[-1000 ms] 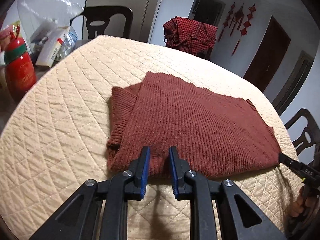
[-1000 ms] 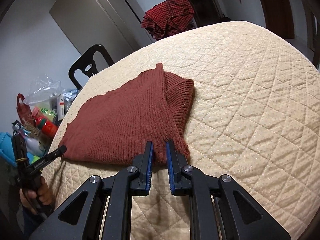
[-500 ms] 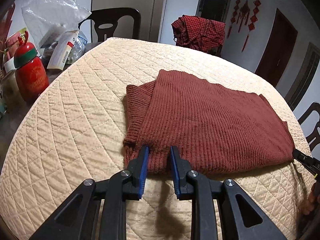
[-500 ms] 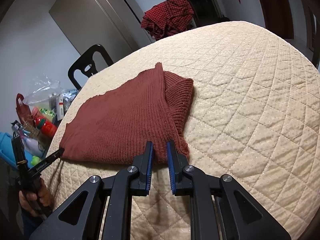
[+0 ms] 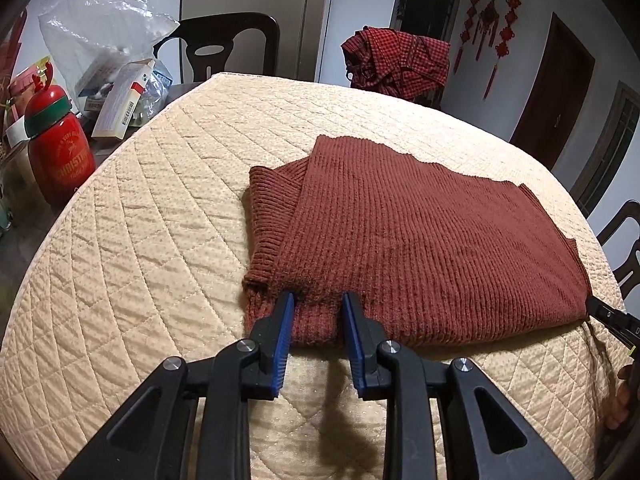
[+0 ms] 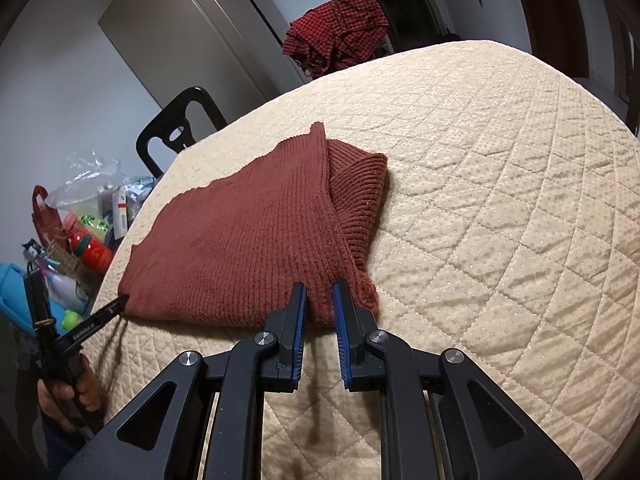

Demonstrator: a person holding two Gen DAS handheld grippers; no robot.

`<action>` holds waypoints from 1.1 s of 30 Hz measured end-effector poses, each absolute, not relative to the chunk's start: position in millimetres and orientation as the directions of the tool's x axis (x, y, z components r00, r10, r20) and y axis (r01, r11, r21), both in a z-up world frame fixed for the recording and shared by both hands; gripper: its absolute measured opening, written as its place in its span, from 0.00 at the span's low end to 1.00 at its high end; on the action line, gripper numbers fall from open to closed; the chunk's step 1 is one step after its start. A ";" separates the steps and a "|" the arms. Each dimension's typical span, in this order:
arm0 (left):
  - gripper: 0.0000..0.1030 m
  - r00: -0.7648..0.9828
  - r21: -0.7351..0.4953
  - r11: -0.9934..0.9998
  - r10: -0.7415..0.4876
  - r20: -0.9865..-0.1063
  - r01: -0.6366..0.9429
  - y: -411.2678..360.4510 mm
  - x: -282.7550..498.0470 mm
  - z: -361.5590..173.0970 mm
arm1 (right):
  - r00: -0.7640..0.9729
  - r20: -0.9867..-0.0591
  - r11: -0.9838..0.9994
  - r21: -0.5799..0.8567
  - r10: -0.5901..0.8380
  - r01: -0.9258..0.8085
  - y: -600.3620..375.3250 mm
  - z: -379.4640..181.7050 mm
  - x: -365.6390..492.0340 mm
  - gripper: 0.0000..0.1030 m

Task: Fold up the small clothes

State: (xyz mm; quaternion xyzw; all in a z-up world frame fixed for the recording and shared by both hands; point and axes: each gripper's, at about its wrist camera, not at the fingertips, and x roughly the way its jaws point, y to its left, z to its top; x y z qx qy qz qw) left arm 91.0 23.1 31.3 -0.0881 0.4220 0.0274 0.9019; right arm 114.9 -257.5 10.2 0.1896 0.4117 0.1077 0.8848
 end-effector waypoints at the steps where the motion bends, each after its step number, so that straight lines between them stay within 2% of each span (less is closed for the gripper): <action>1: 0.27 0.642 -0.136 0.983 -0.025 -0.766 -0.124 22.9 91.0 31.3 | 0.638 -0.690 0.908 0.418 0.342 -0.035 -256.6 10.6 114.8 0.14; 9: 0.29 0.641 -0.123 0.985 -0.017 -0.767 -0.121 22.0 91.8 31.4 | 0.636 -0.701 0.919 0.394 0.322 -0.030 -252.9 13.7 112.3 0.16; 13: 0.29 0.642 -0.094 0.988 0.009 -0.767 -0.126 18.6 89.8 33.1 | 0.632 -0.692 0.907 0.418 0.350 -0.044 -251.0 17.8 106.0 0.36; 15: 0.34 0.644 -0.082 0.988 0.019 -0.765 -0.128 16.1 85.1 35.2 | 0.629 -0.692 0.906 0.420 0.355 -0.050 -249.1 20.0 101.3 0.41; 18: 0.43 0.647 -0.108 0.986 0.000 -0.763 -0.127 16.1 74.5 38.9 | 0.629 -0.692 0.904 0.427 0.354 -0.039 -250.4 21.5 91.3 0.41; 26: 0.47 0.618 -0.124 0.980 0.000 -0.786 -0.157 23.2 64.5 29.3 | 0.603 -0.690 0.870 0.493 0.401 -0.013 -254.3 8.8 87.8 0.42; 33: 0.60 0.636 -0.207 0.966 -0.062 -0.770 -0.156 34.1 81.2 28.6 | 0.606 -0.669 0.839 0.544 0.429 0.007 -256.3 6.8 107.2 0.43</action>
